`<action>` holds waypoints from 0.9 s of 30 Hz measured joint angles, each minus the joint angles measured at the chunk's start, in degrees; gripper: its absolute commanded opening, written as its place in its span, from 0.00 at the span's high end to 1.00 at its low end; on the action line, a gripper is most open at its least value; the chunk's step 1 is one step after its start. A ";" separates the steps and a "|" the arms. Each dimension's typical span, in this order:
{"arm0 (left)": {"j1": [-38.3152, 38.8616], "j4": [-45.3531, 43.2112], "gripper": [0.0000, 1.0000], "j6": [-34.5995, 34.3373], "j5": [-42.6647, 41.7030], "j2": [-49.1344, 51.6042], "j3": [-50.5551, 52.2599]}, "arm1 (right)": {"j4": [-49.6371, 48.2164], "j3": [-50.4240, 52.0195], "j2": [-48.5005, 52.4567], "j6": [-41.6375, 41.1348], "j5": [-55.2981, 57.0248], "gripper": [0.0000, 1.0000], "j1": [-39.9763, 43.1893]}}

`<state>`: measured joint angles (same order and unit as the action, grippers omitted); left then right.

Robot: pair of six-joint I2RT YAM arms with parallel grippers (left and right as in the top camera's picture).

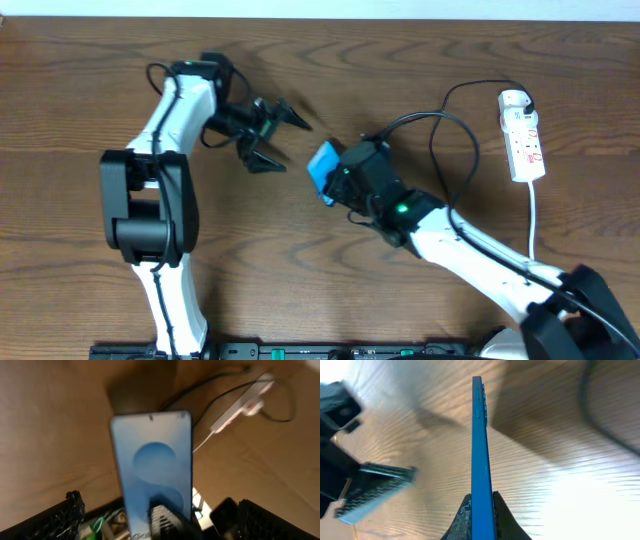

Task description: Plug charger to phone and switch on socket

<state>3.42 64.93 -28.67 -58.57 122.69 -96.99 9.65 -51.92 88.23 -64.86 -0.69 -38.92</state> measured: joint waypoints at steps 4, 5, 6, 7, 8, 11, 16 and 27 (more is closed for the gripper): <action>-2.75 0.68 0.02 0.04 3.69 -5.66 -1.86 | 4.20 0.00 -5.81 3.37 -2.97 0.99 5.05; -3.17 1.57 0.02 0.04 6.27 -8.44 -1.88 | 5.14 0.00 -7.23 4.37 -4.00 0.99 6.49; -3.45 2.32 0.02 0.02 8.44 -11.15 -1.95 | 6.01 0.00 -8.74 5.66 -5.46 0.99 8.15; -3.67 3.15 0.02 0.07 10.80 -14.05 -2.10 | 6.71 0.00 -9.84 6.80 -6.75 0.99 9.62; -3.76 4.28 0.02 0.17 13.77 -17.31 -2.27 | 7.15 0.00 -10.86 8.13 -8.24 0.99 11.15; -3.69 8.11 0.02 0.50 22.84 -27.50 -3.10 | 7.50 0.00 -12.94 12.15 -13.11 0.99 15.37; -3.34 14.14 0.02 0.90 36.57 -43.89 -3.63 | 0.61 2.19 -13.40 17.42 -22.53 0.99 19.82; -2.45 13.18 0.02 -5.97 54.49 -81.99 14.67 | -34.49 19.71 -12.63 9.75 -37.55 0.99 20.74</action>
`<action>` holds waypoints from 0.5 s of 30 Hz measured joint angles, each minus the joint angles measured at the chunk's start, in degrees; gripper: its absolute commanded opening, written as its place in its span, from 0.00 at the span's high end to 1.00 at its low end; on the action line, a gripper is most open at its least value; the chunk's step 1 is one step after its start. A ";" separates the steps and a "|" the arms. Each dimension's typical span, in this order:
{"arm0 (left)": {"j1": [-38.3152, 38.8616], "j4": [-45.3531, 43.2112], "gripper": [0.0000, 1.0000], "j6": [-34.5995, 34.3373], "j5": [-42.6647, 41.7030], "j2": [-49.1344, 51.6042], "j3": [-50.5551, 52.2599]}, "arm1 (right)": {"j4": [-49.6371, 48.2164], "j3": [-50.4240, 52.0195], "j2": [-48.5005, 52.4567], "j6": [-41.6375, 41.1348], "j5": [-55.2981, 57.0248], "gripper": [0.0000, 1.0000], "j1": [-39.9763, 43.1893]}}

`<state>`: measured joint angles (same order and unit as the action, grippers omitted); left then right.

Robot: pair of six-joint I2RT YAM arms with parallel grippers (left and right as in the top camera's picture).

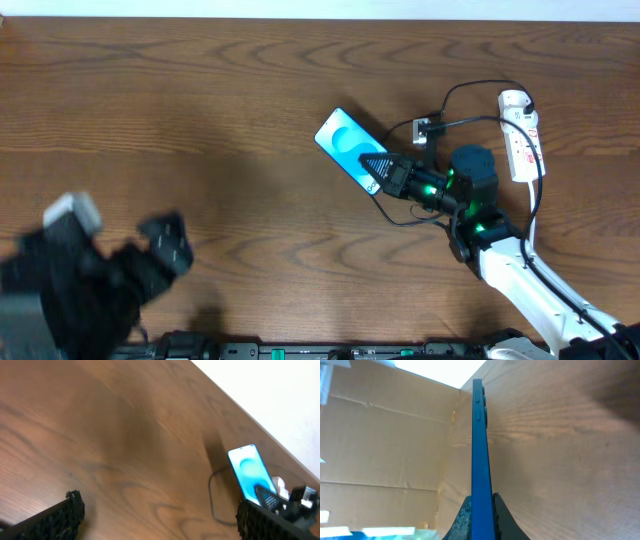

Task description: Plug charger to phone and switch on socket

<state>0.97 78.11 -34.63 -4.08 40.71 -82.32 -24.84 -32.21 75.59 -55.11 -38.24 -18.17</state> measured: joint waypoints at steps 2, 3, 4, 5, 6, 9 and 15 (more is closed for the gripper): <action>0.00 -2.62 0.02 -3.15 1.11 -6.21 7.30 | -1.18 0.68 0.61 -2.40 -0.76 0.99 0.00; 0.00 -4.26 0.02 -4.85 1.49 -8.81 10.91 | -1.66 0.81 0.87 -3.32 -0.92 0.99 0.00; 0.00 -6.99 0.02 -6.91 1.64 -11.54 15.30 | -2.14 0.83 1.11 -4.50 -1.09 0.99 0.00; 0.00 -9.16 0.02 -9.07 1.64 -13.49 18.93 | -2.45 0.83 1.25 -5.31 -1.18 0.99 0.00; 0.00 -12.52 0.02 -11.10 1.42 -15.28 22.75 | -2.64 0.83 1.29 -6.05 -1.25 0.99 0.00; 0.00 -26.45 0.02 -18.10 -0.98 -18.78 35.60 | -3.08 0.87 1.29 -8.35 -1.49 0.99 0.00; 0.00 -58.01 0.02 -34.12 -11.13 -15.08 56.83 | -3.23 0.90 1.29 -11.08 -1.84 0.99 0.00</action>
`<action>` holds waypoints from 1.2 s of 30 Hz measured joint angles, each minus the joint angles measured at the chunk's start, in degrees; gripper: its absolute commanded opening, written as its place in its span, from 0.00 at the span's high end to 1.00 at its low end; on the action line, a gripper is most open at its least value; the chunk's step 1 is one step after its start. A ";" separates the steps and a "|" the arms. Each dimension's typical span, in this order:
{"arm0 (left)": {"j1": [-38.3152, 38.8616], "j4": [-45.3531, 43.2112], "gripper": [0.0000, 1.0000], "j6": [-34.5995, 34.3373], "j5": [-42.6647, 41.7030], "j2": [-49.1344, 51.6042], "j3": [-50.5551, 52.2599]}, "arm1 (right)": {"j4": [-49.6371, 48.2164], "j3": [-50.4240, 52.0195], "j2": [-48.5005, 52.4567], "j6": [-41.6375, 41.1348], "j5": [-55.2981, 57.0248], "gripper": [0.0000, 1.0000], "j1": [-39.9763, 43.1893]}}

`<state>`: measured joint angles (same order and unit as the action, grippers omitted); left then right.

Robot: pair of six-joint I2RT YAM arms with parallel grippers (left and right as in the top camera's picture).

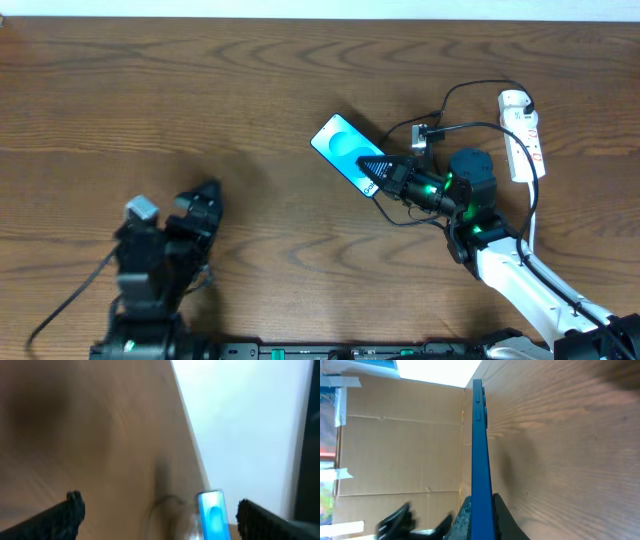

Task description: Plug charger to phone and switch on socket

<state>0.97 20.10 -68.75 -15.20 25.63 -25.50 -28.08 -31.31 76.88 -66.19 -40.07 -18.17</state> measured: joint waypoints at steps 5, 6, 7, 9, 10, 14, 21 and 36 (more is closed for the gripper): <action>0.00 -21.73 0.02 -13.88 -9.03 9.51 9.01 | -0.02 0.00 0.00 -3.69 0.28 0.99 -0.59; 0.00 -24.37 0.02 -15.74 -10.54 11.37 9.46 | -0.04 0.00 0.00 -4.48 0.52 0.99 -1.01; 0.00 -28.61 0.02 -17.35 -12.26 13.46 9.88 | -0.02 0.00 0.00 -5.33 0.83 0.99 -1.55; 0.00 -36.11 0.02 -19.58 -15.08 17.51 10.01 | -0.02 0.00 0.00 -6.80 1.60 0.99 -2.75; 0.00 -39.28 0.02 -20.31 -16.33 19.30 9.97 | -0.02 0.00 0.00 -7.76 2.23 0.99 -3.58; 0.11 -47.60 0.01 -23.10 -20.61 26.25 9.84 | -0.02 0.00 0.00 -11.17 5.11 0.99 -7.10; 4.98 -50.77 0.03 -26.14 -23.39 34.99 9.84 | -1.99 0.00 0.00 -16.13 8.17 0.99 -11.34; 8.96 -66.86 0.22 -29.57 -23.43 37.29 9.99 | -1.99 0.00 0.00 -23.30 12.92 0.99 -18.56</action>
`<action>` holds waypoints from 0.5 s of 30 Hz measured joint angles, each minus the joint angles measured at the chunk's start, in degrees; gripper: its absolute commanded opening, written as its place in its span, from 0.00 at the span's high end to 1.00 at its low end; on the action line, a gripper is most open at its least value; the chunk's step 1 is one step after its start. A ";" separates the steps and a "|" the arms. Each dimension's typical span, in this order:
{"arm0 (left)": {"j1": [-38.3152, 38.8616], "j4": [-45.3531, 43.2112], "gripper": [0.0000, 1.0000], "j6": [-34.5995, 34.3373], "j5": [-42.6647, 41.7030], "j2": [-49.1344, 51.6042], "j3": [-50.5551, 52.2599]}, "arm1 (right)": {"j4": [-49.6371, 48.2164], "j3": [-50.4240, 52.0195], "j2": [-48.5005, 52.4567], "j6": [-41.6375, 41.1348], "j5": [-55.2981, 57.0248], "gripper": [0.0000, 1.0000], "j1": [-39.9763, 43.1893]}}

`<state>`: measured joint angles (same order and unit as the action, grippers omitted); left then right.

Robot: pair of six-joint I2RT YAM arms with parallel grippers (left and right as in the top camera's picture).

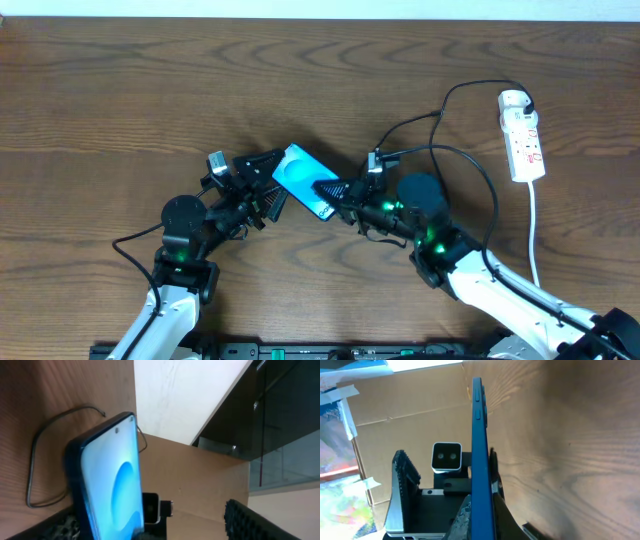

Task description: Plug charger to phone and switch on socket

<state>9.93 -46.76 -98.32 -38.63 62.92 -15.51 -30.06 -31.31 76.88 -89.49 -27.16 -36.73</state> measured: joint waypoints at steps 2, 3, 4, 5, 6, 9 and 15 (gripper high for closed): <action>0.09 0.02 0.23 -0.04 0.00 0.00 0.00 | 0.02 0.00 0.00 -1.31 0.35 0.99 -0.83; 0.20 0.02 0.25 -0.04 0.00 0.00 0.00 | 0.00 0.00 0.00 -2.56 0.61 0.99 -1.38; 0.44 0.02 0.26 -0.04 0.00 0.00 0.00 | -0.02 0.00 0.00 -3.78 0.74 0.99 -1.84; 0.50 0.02 0.28 -0.04 0.00 0.00 0.00 | 0.00 0.00 0.00 -4.83 1.01 0.99 -2.16; 0.81 0.09 0.30 0.20 0.07 0.00 0.00 | -0.02 0.00 0.00 -5.81 1.16 0.99 -2.43; 1.33 0.26 0.38 0.85 0.17 0.00 0.00 | -0.26 0.00 0.00 -8.28 1.60 0.99 -3.19; 1.44 0.66 0.52 1.11 0.48 0.11 0.07 | -1.05 -0.02 0.00 -11.65 1.75 0.99 -3.32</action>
<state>11.38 -46.11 -97.21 -38.15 63.02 -15.44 -31.11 -31.33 76.88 -101.14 -25.41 -40.05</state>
